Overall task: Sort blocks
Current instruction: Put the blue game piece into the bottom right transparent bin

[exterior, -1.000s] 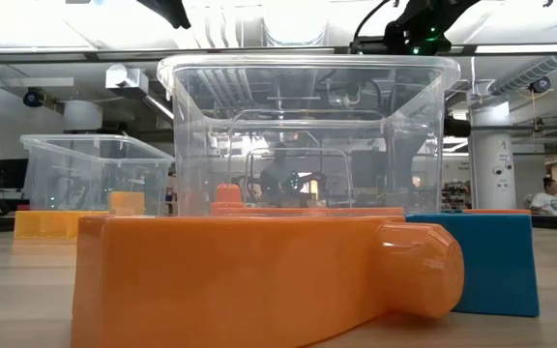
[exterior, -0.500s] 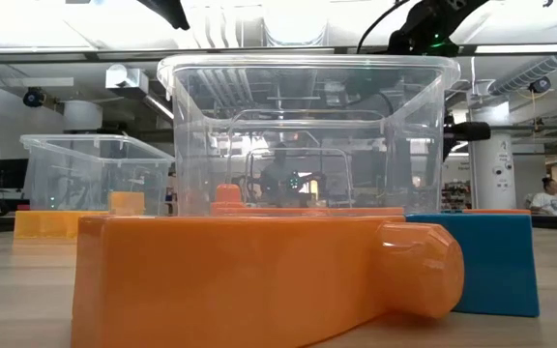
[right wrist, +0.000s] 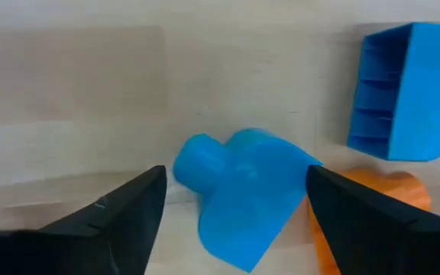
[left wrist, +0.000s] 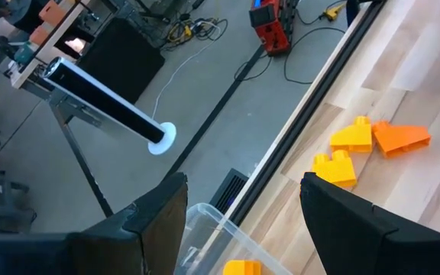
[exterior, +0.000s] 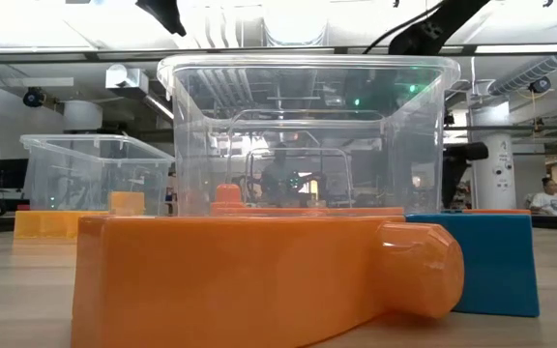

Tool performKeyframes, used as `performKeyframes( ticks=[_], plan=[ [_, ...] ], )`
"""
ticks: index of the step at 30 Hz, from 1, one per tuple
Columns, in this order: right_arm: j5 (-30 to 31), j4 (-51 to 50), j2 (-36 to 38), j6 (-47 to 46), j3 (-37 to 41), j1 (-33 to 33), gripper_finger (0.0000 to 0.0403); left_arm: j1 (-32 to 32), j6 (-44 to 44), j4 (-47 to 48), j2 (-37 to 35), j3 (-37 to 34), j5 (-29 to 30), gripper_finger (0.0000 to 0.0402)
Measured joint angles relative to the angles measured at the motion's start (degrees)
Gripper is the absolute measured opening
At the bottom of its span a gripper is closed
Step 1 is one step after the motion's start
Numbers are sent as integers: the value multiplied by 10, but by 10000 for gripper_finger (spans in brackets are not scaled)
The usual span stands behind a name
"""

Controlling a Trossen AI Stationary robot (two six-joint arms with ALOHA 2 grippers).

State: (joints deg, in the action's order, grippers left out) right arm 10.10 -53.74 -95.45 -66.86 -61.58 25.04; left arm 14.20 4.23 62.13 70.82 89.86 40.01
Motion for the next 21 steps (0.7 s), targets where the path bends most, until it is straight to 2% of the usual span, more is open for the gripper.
performKeyframes(
  ticks=[7, 15, 18, 21],
  plan=[
    [-2, -3, -26, 24, -3, 0, 329, 3, 4, 0, -3, 0, 0, 230],
    [-3, 36, -27, 64, -6, 0, 311, 15, 8, 0, -3, 0, -1, 230],
    [-4, 52, -27, 152, -8, 0, 306, 17, 8, -2, -3, 0, -1, 230],
    [1, 30, -28, 154, -19, 0, 303, 18, 11, -3, -4, 0, -1, 230]
  ],
)
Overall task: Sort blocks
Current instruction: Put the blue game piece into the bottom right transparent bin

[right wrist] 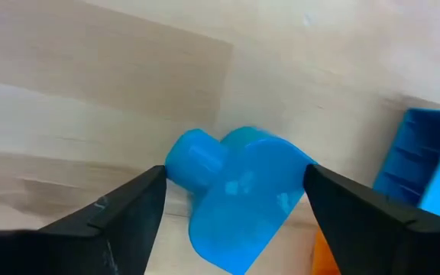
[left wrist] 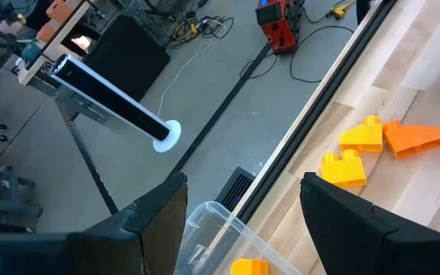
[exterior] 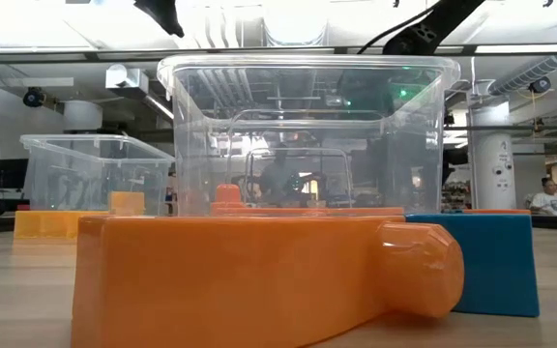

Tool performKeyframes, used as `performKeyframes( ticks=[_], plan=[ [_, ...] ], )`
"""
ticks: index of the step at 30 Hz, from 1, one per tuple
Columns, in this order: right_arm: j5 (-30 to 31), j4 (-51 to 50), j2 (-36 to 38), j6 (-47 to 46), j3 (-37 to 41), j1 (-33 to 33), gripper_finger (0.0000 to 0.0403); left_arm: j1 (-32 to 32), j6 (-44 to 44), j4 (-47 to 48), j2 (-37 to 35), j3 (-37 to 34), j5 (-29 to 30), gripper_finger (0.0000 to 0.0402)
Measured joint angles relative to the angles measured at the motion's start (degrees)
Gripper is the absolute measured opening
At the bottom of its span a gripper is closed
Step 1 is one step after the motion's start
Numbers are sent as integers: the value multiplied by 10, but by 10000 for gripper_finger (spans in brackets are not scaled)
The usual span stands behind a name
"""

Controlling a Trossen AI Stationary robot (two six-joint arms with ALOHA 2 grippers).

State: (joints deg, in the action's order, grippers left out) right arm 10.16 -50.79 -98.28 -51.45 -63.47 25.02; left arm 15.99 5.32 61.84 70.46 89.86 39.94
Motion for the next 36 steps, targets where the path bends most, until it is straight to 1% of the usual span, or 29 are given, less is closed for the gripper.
performKeyframes(
  ticks=[4, 11, 16, 18, 24, 36],
  plan=[
    [6, -21, 3, -14, -20, 0, 303, 0, 0, -3, 0, 0, 0, 230],
    [14, -35, 6, -47, -47, 0, 316, 0, 0, -5, 0, 0, -1, 230],
    [14, -48, 5, -58, -34, 6, 324, 0, 0, -11, 0, 0, -1, 230],
    [4, -45, 5, -61, -27, 11, 327, 3, 0, -15, 0, 0, -1, 230],
    [-21, 2, 8, -65, -3, 20, 323, 10, 0, -17, 0, 0, -1, 230],
    [-16, 38, 9, -68, 21, 20, 309, 19, 2, -18, 0, 0, -1, 230]
  ],
)
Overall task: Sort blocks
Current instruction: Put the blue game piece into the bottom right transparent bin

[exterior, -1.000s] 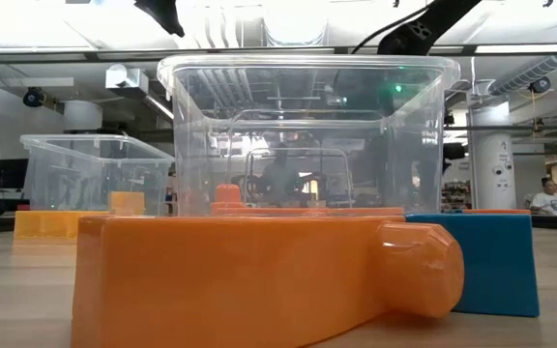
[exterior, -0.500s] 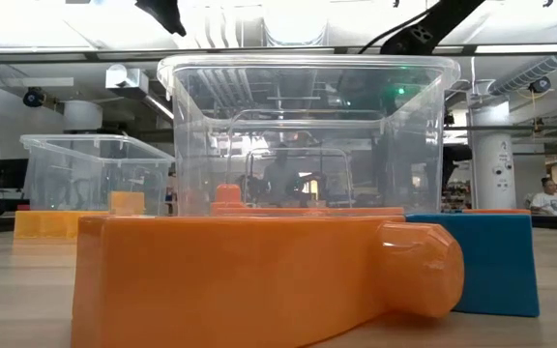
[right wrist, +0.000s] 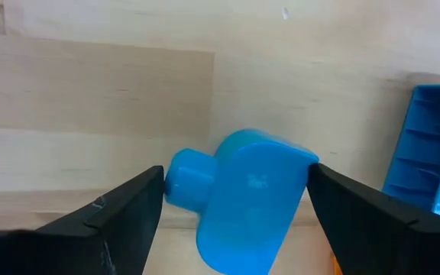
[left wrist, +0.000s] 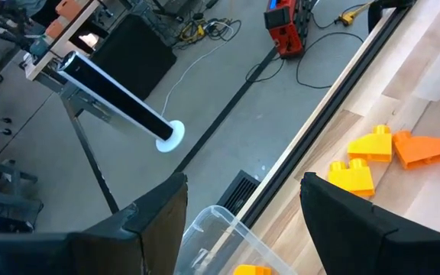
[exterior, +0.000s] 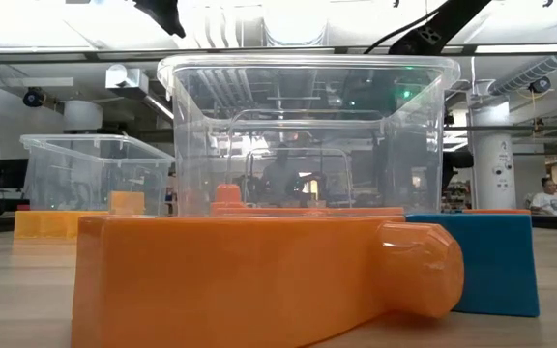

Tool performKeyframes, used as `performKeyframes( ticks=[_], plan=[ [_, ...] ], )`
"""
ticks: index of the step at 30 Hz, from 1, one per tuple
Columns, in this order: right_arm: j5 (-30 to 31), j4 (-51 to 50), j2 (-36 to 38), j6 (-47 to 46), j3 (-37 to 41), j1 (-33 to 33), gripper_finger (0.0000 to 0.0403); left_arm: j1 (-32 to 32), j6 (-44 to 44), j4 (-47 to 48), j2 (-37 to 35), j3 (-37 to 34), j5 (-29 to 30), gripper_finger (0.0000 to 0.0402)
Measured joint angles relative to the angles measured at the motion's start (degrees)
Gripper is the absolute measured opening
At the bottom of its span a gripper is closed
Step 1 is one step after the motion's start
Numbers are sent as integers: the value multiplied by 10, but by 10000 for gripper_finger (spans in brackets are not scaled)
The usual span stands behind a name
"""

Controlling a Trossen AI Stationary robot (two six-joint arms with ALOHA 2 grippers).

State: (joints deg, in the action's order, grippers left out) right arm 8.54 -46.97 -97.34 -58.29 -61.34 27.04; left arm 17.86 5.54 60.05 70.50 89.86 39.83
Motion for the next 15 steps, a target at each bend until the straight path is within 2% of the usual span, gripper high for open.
performKeyframes(
  ticks=[9, 15],
  plan=[
    [24, -13, -11, -41, -2, 0, 344, 1, 10, -7, 0, 0, 0, 230],
    [19, 0, -30, -16, -2, 0, 357, 3, 10, -8, 0, 0, 0, 230]
  ],
)
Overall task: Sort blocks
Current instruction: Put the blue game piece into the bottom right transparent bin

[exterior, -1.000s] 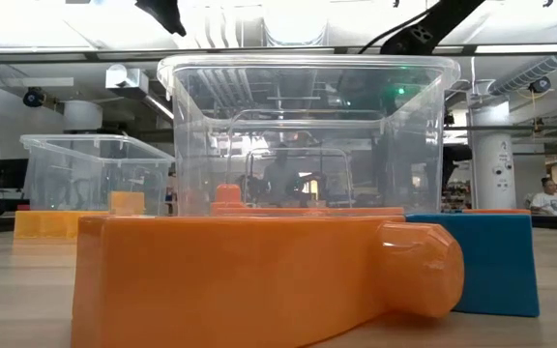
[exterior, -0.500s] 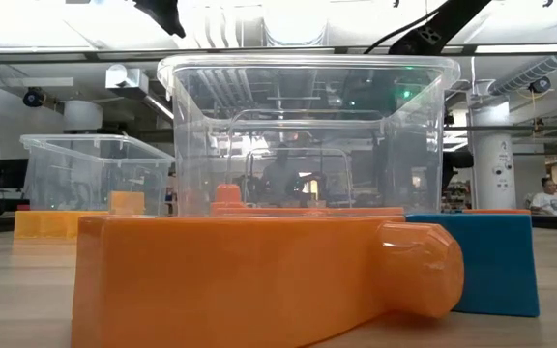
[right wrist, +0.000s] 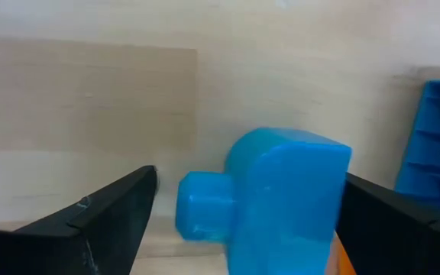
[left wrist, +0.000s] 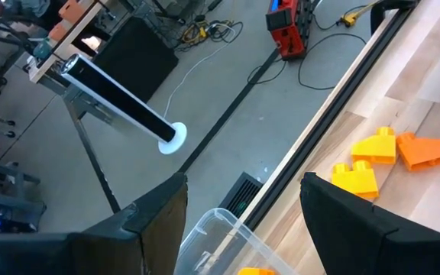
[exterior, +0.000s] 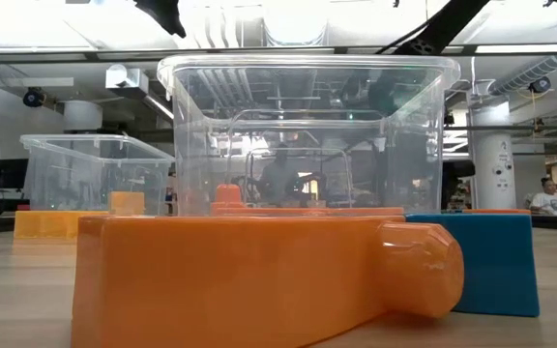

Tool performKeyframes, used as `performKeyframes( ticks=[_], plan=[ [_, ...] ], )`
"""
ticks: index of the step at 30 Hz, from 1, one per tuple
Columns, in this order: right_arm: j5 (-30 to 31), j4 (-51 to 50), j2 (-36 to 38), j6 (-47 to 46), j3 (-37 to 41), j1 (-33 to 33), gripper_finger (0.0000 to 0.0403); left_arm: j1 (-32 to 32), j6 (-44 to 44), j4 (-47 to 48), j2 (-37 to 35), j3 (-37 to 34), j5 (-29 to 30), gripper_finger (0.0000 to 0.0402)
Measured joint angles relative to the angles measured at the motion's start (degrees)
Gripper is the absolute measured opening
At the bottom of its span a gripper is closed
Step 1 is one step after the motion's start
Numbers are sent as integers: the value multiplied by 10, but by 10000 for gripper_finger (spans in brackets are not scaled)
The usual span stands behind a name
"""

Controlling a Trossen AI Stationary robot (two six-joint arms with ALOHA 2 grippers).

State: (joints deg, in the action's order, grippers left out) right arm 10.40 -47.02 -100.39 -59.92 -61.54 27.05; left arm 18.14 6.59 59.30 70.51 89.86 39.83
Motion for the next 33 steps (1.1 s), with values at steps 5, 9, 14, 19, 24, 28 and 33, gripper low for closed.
performKeyframes(
  ticks=[5, 9, 14, 19, 24, 28, 33],
  plan=[
    [-4, 1, -13, 9, -2, 0, 332, 1, 0, -2, 0, 0, 0, 230],
    [-12, 4, -19, 22, -3, 0, 277, 1, -2, -2, 0, 0, 0, 230],
    [-15, 5, -20, 33, -2, 0, 251, 1, -2, -3, 0, 0, 0, 230],
    [-15, 4, -13, 44, -3, 0, 251, 1, -2, -8, 0, 0, -3, 230],
    [15, -57, 25, 68, -28, 0, 251, 1, -11, -18, 0, 0, -19, 230],
    [28, -114, 79, 84, -67, 1, 251, 0, -30, -19, 0, 0, -40, 230],
    [-48, -128, 176, 148, -96, -22, 251, 0, -62, -18, 0, 0, -69, 230]
  ],
)
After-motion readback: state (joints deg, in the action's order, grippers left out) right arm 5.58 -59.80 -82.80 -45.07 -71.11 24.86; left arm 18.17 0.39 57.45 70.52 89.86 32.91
